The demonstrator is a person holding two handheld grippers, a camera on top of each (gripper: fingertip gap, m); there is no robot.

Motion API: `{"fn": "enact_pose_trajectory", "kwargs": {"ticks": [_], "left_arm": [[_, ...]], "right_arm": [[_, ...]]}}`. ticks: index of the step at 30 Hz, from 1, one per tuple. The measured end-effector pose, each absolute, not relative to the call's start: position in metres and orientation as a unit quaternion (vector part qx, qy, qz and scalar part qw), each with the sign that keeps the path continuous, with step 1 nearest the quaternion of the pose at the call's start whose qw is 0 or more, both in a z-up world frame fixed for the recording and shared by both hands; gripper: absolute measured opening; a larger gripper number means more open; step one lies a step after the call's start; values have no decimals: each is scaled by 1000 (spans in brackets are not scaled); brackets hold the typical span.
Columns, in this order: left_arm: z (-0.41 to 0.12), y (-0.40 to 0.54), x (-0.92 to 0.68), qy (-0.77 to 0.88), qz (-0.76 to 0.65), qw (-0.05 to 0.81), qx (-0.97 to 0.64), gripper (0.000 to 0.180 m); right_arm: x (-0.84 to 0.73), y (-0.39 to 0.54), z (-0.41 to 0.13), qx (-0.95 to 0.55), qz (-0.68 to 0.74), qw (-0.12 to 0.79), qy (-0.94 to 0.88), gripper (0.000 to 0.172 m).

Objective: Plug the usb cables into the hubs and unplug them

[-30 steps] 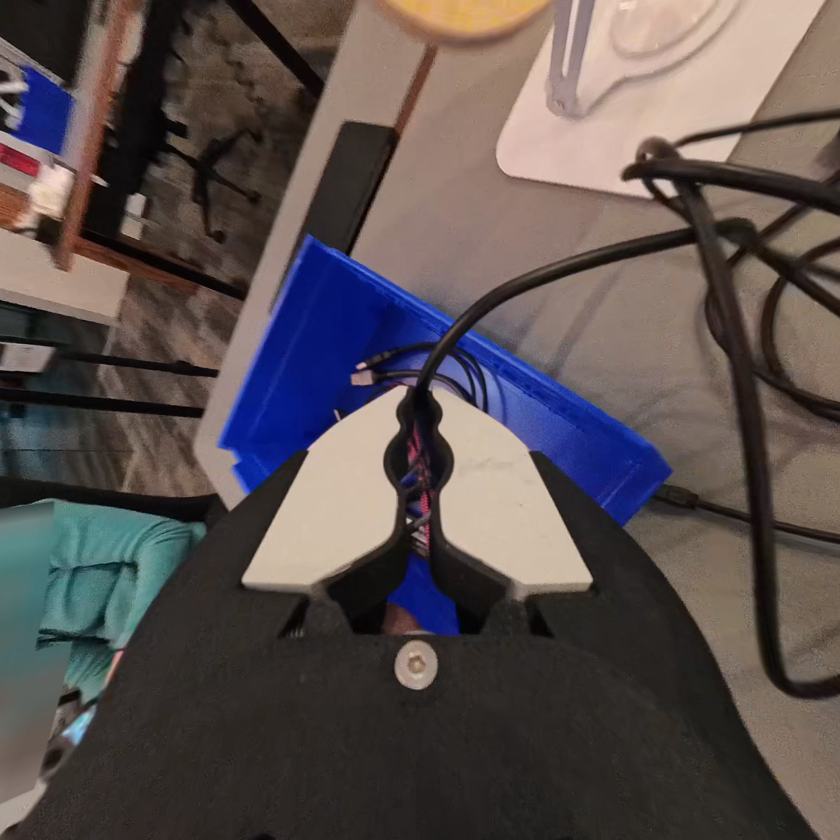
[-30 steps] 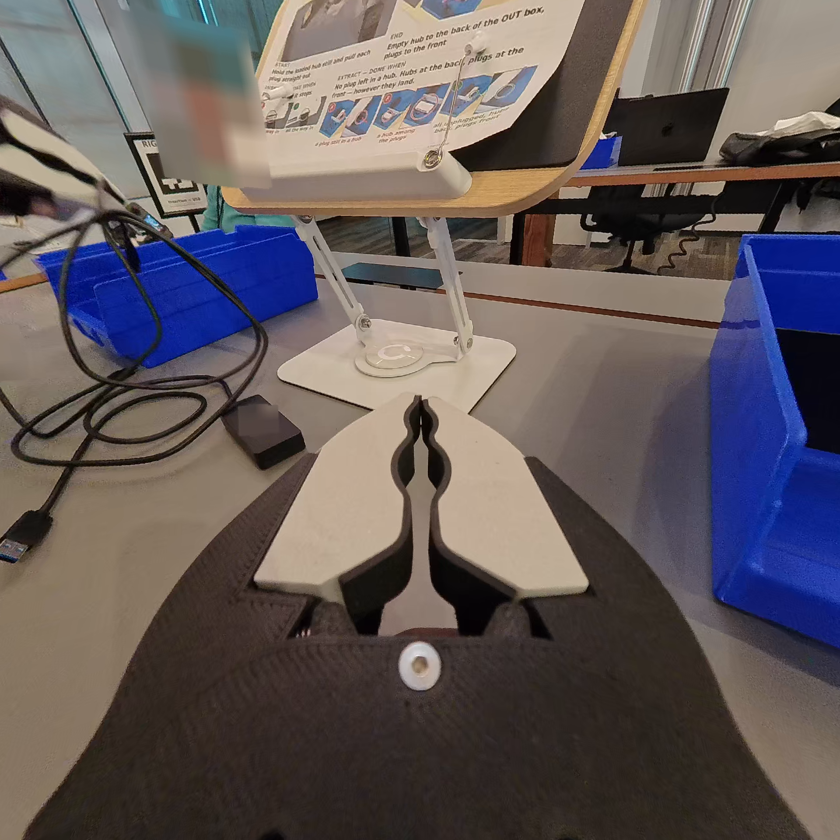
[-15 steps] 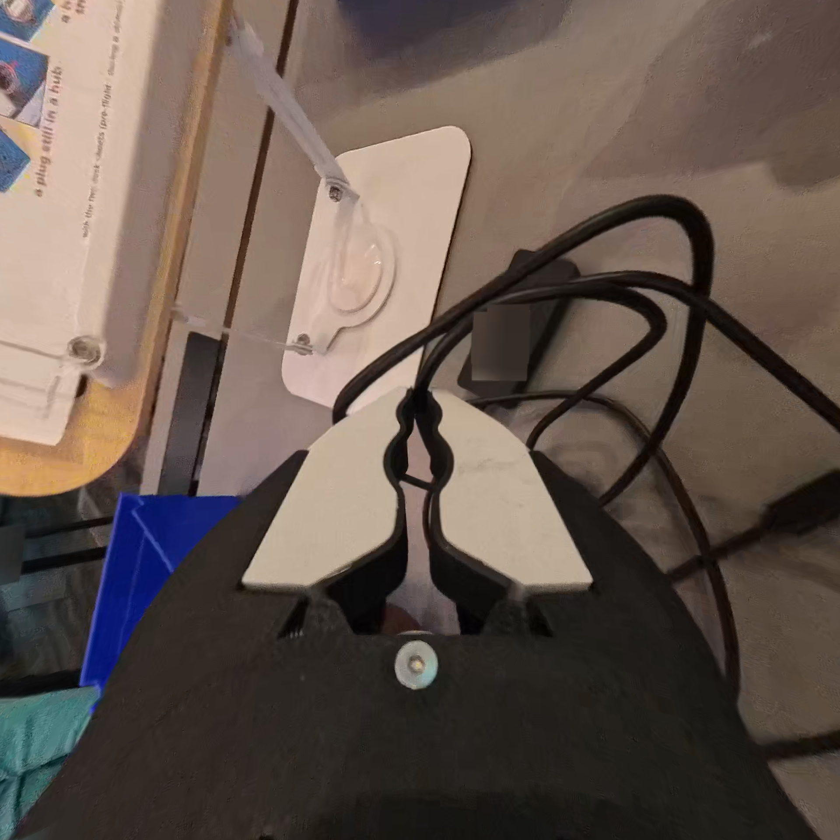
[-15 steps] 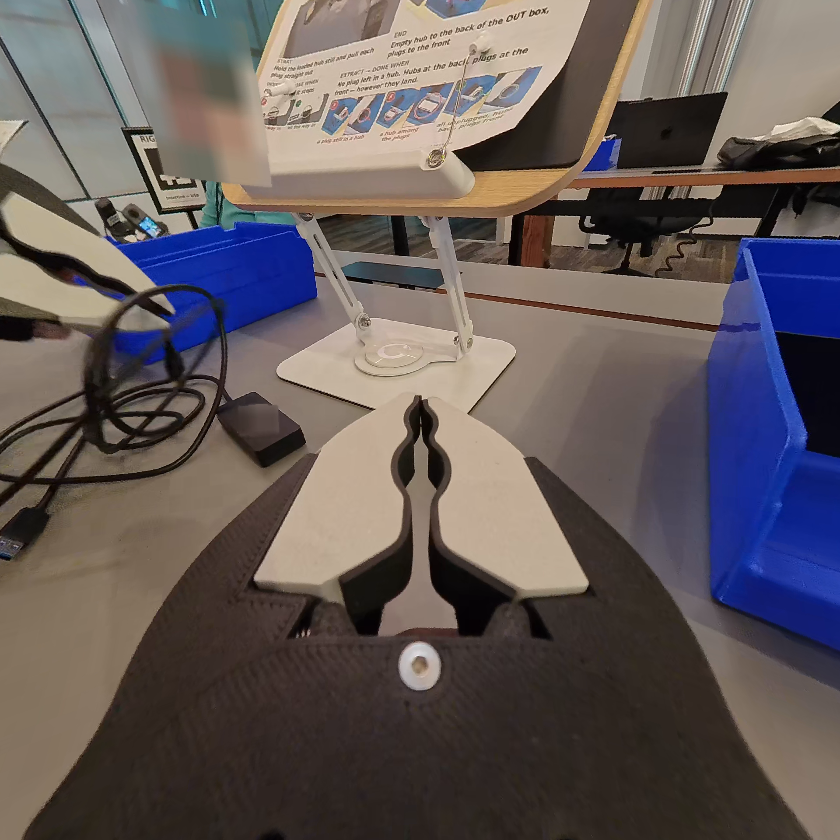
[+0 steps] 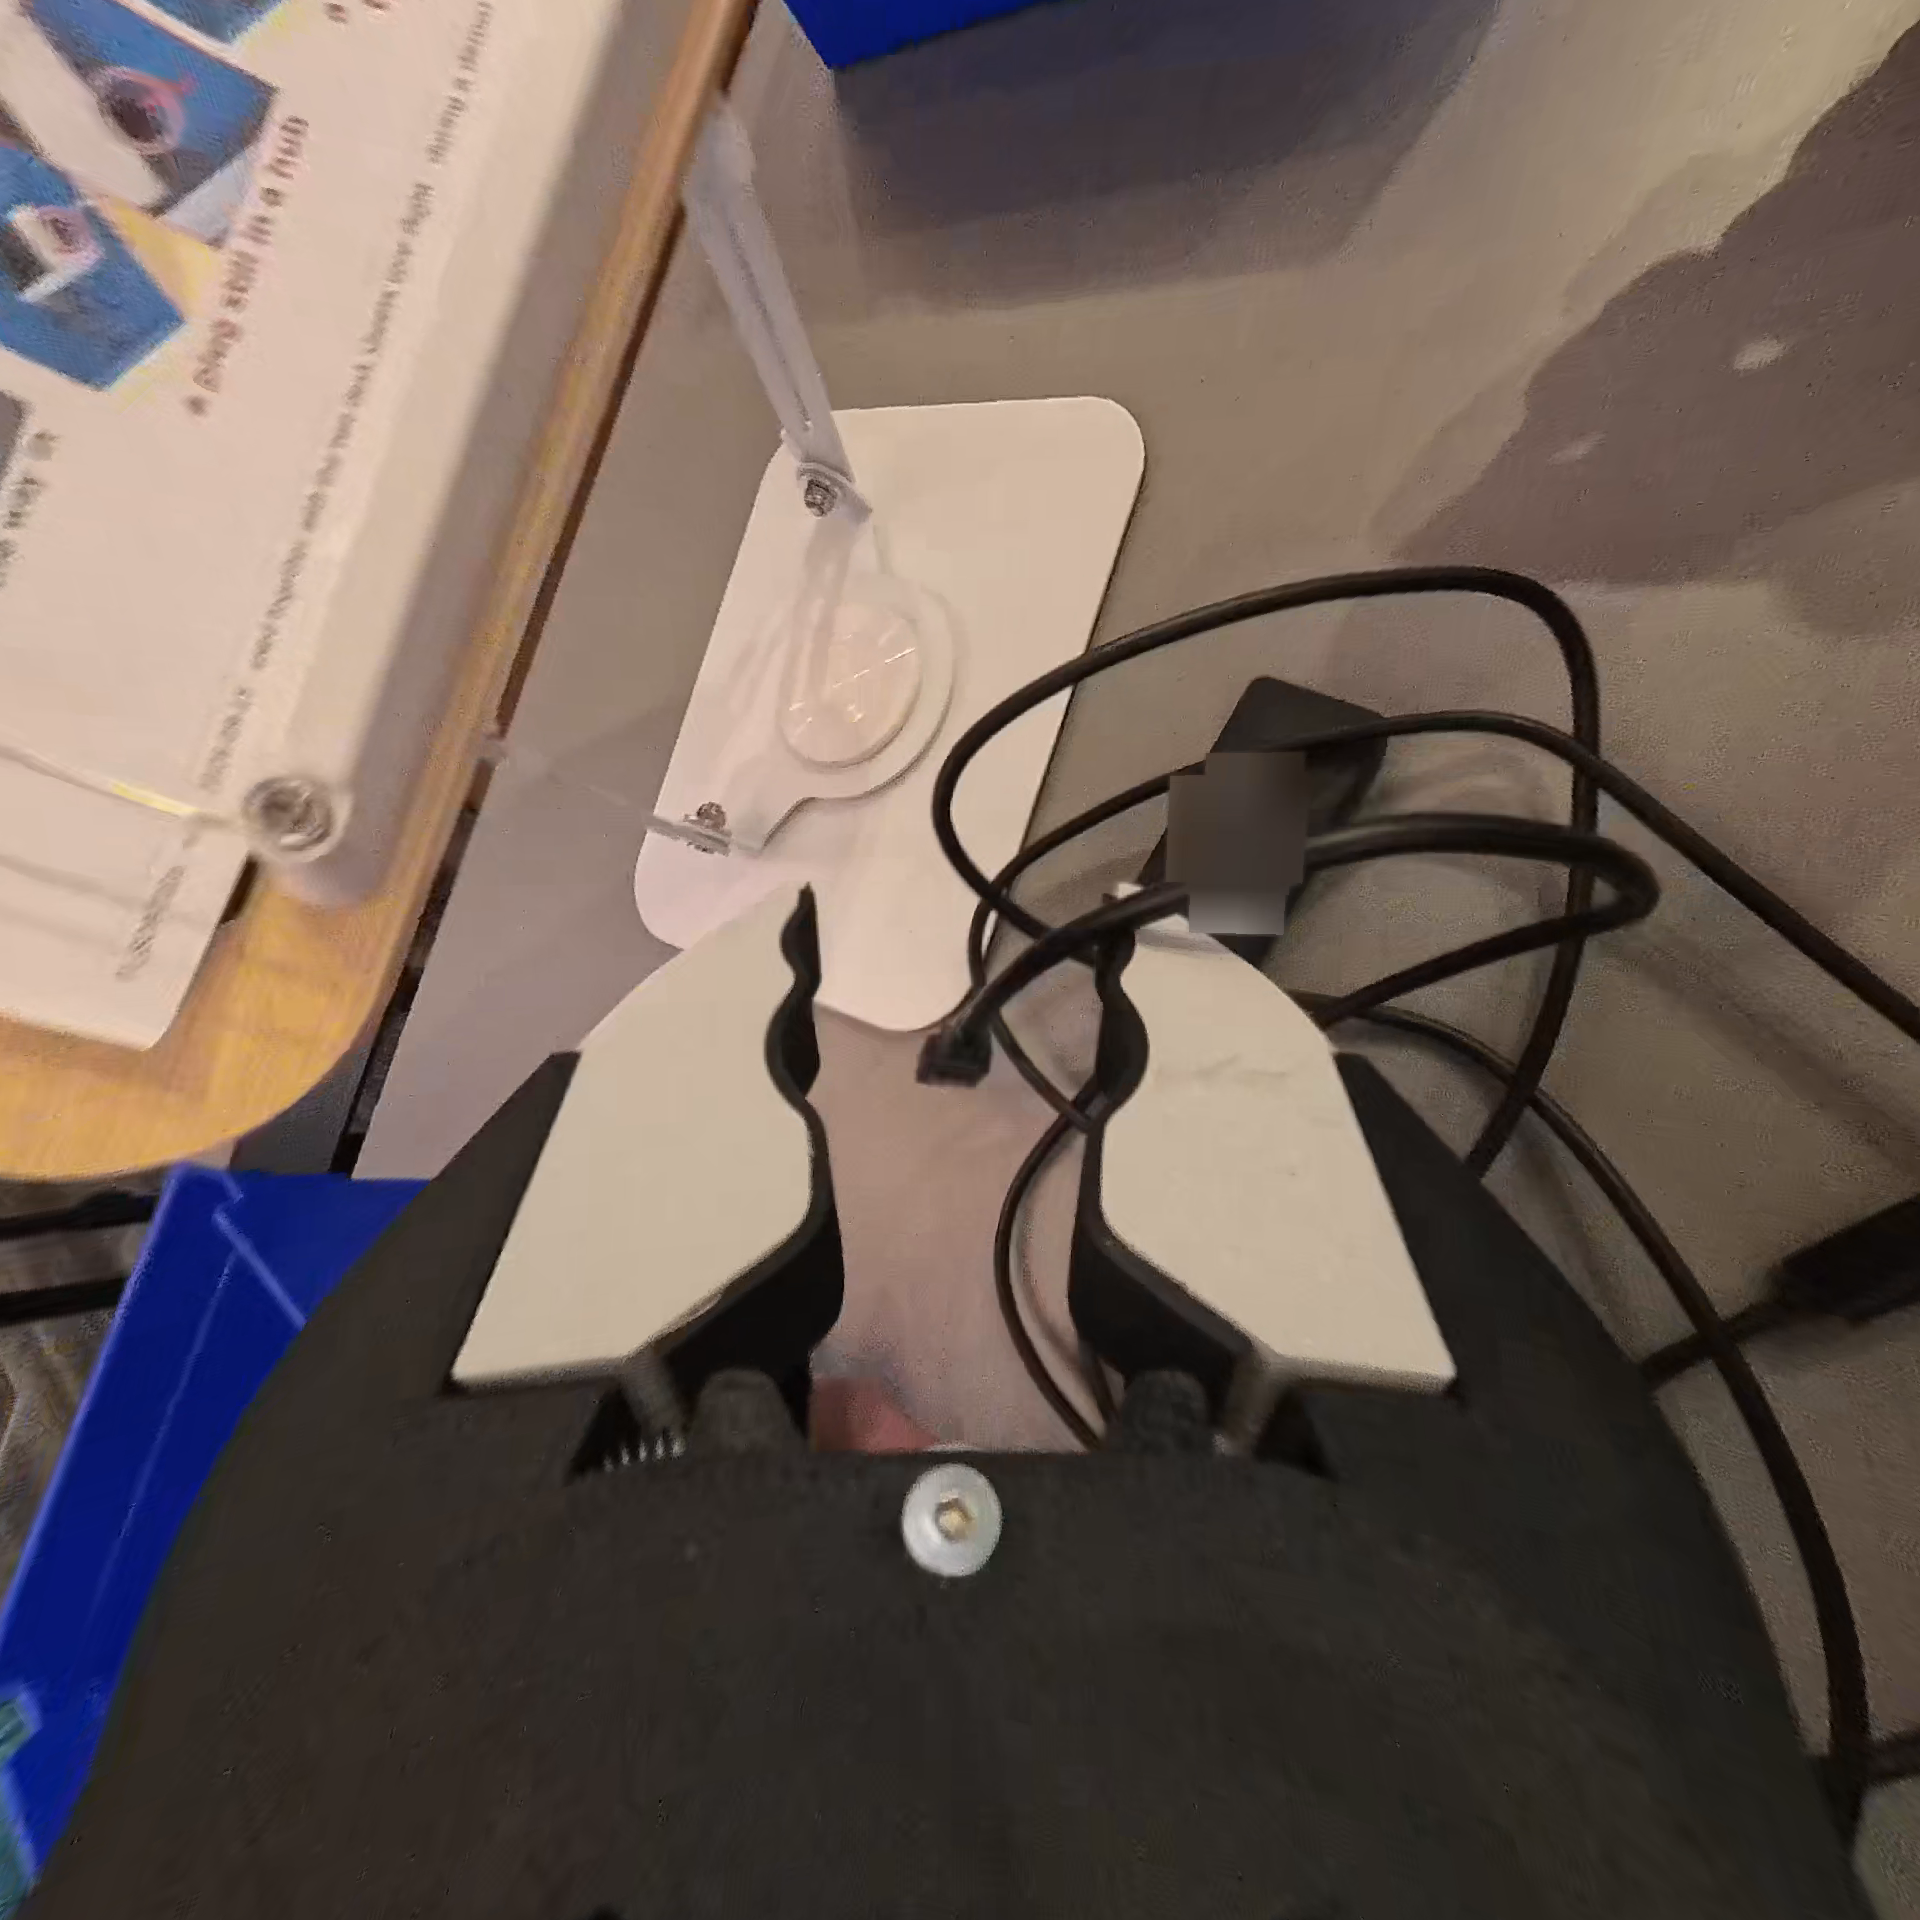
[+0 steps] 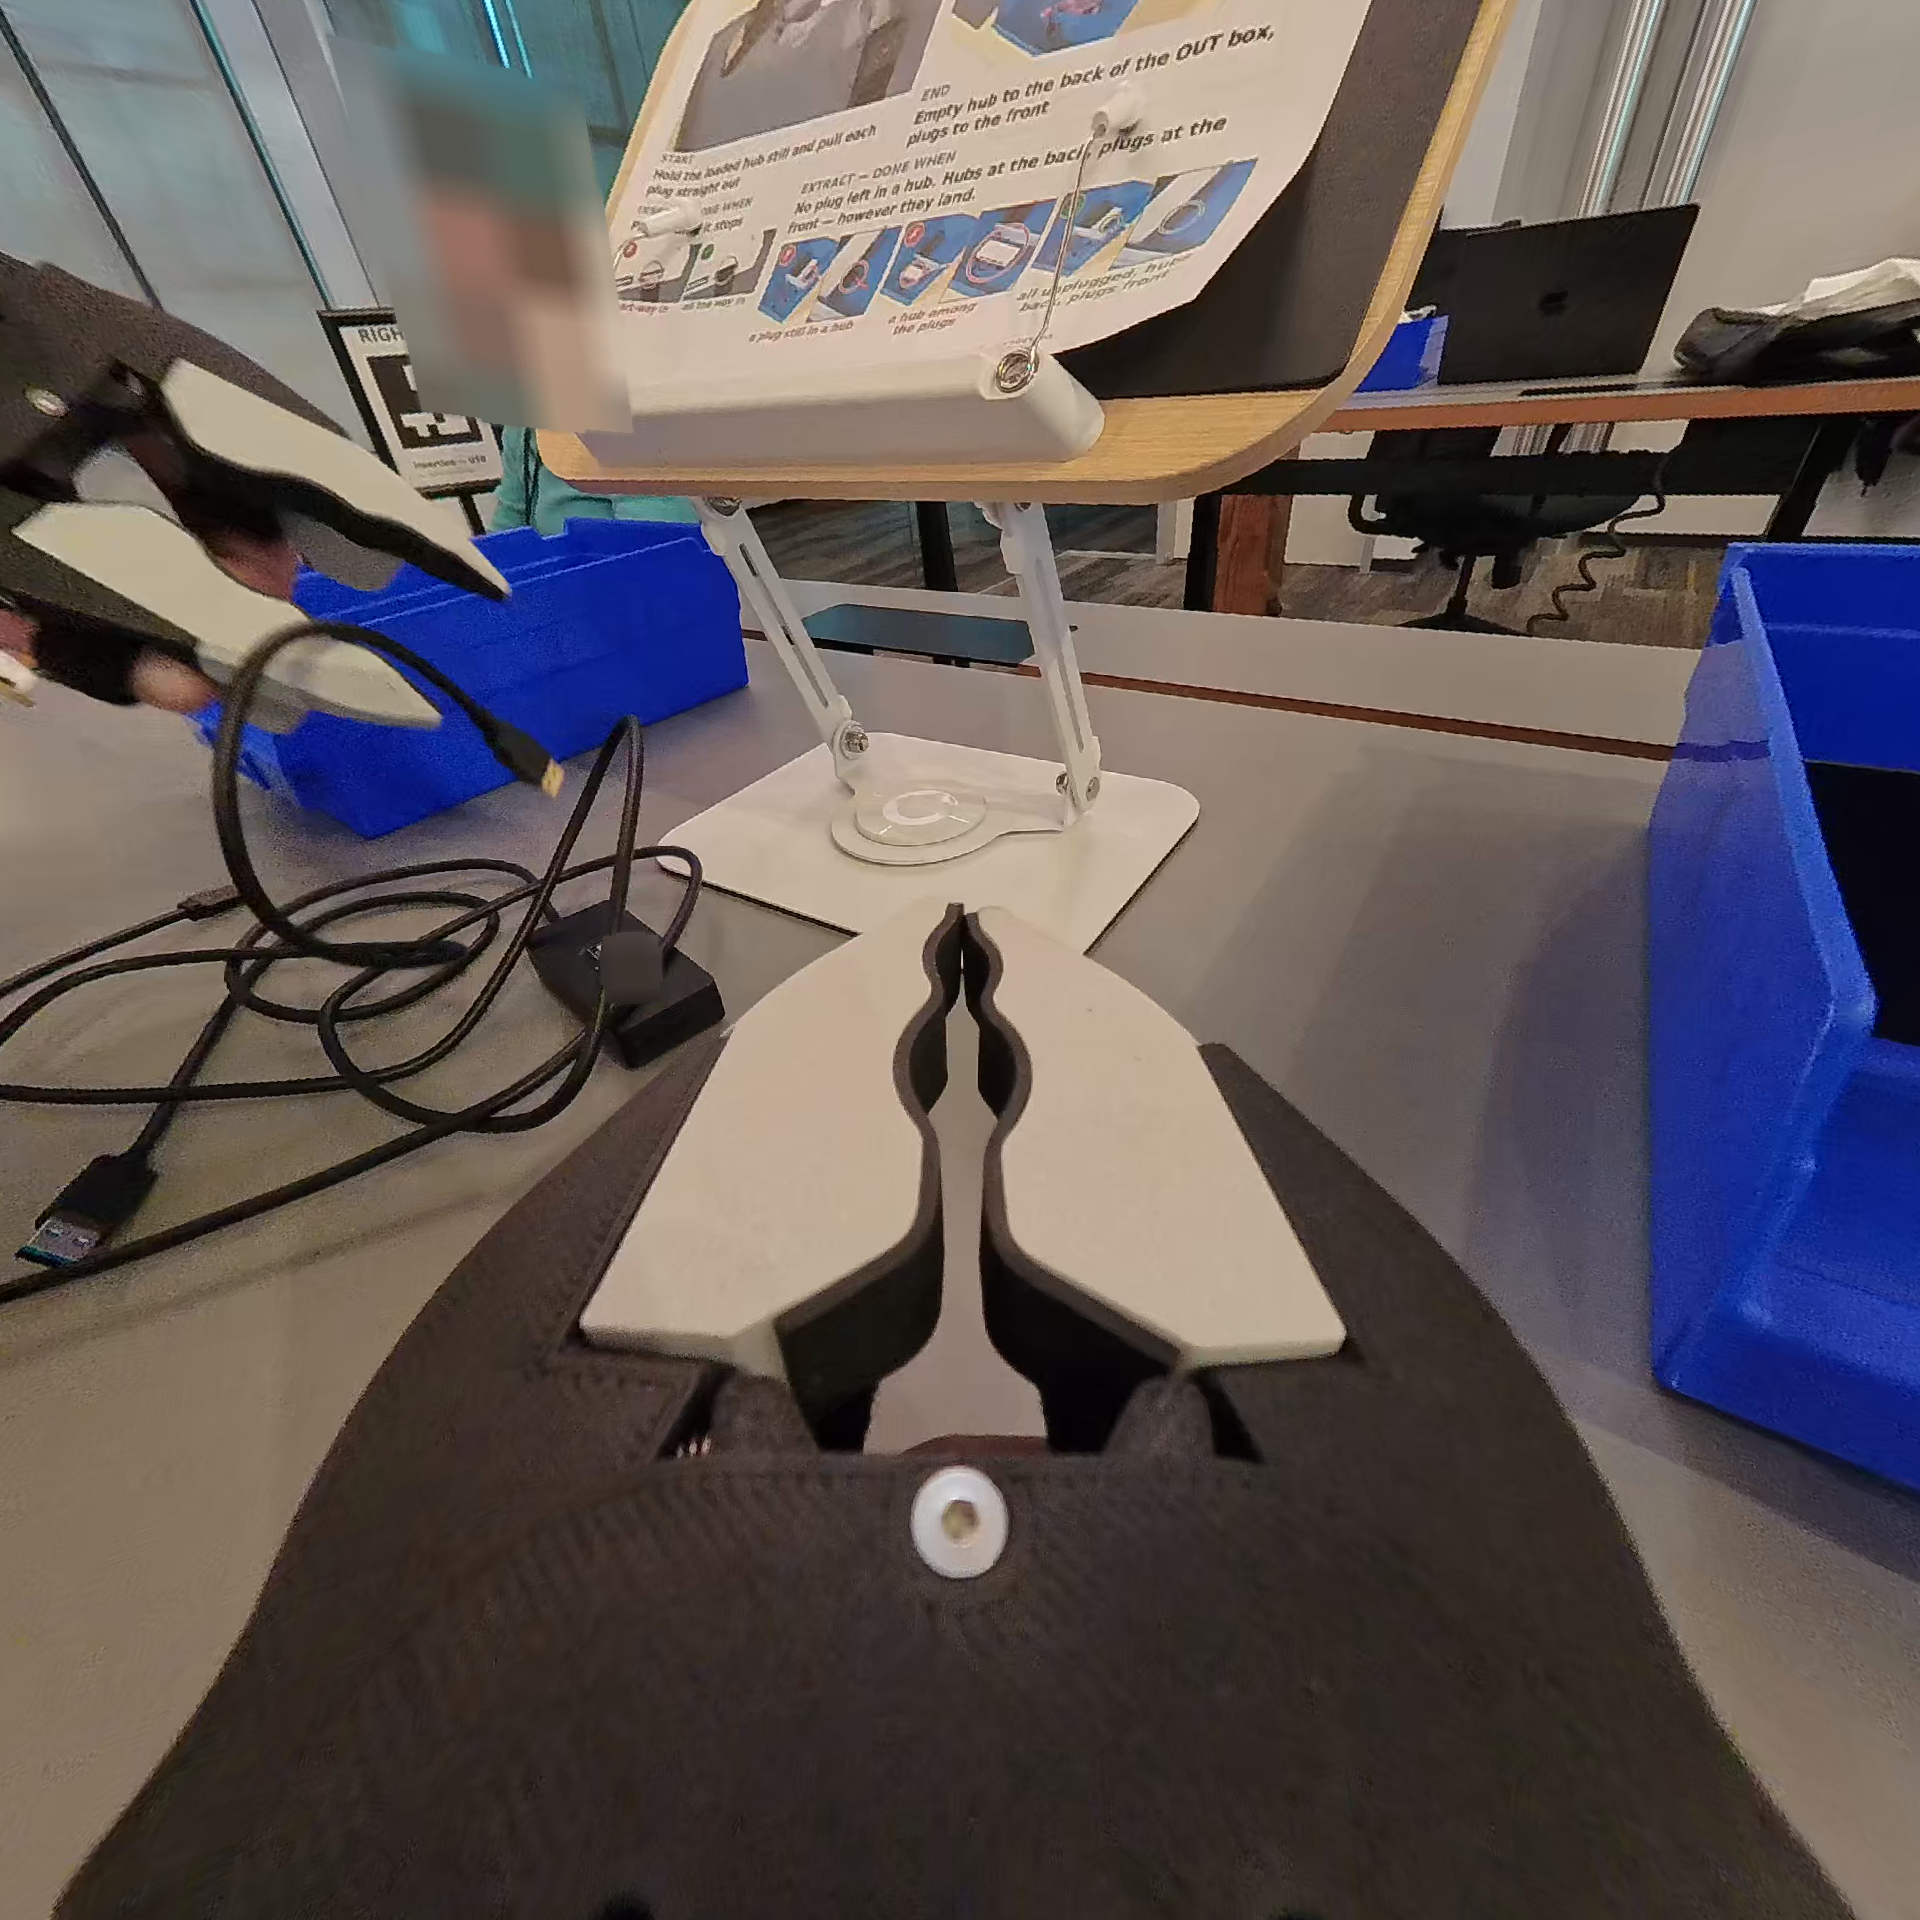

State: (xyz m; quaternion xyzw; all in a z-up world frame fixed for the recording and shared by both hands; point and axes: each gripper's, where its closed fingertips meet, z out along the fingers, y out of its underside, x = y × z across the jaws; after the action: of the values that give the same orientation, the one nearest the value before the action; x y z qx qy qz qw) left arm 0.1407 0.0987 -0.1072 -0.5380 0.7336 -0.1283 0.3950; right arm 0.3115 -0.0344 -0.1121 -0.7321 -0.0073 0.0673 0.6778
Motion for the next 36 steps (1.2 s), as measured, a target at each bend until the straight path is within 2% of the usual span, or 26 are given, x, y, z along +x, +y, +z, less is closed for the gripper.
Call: {"fn": "enact_pose_trajectory", "kwargs": {"ticks": [8, 13, 22, 28, 31, 36], "left_arm": [[-66, 121, 55, 671, -118, 456, -573, 47], [-77, 131, 6, 649, -77, 454, -605, 47], [-122, 134, -46, 671, -48, 336, -659, 62], [-111, 138, -67, 643, -59, 395, -654, 55], [-121, 133, -73, 644, -49, 410, -644, 48], [-139, 108, -58, 660, -84, 410, -624, 46]], "right_arm": [[313, -34, -114, -735, 64, 675, -4, 0], [312, -32, -116, -739, 59, 671, -9, 0], [310, -32, -117, -742, 52, 668, -14, 0], [305, -31, -119, -747, 70, 661, -30, 0], [296, -30, -121, -753, 85, 650, -53, 0], [254, -32, -119, -757, 108, 627, -147, 0]]}}
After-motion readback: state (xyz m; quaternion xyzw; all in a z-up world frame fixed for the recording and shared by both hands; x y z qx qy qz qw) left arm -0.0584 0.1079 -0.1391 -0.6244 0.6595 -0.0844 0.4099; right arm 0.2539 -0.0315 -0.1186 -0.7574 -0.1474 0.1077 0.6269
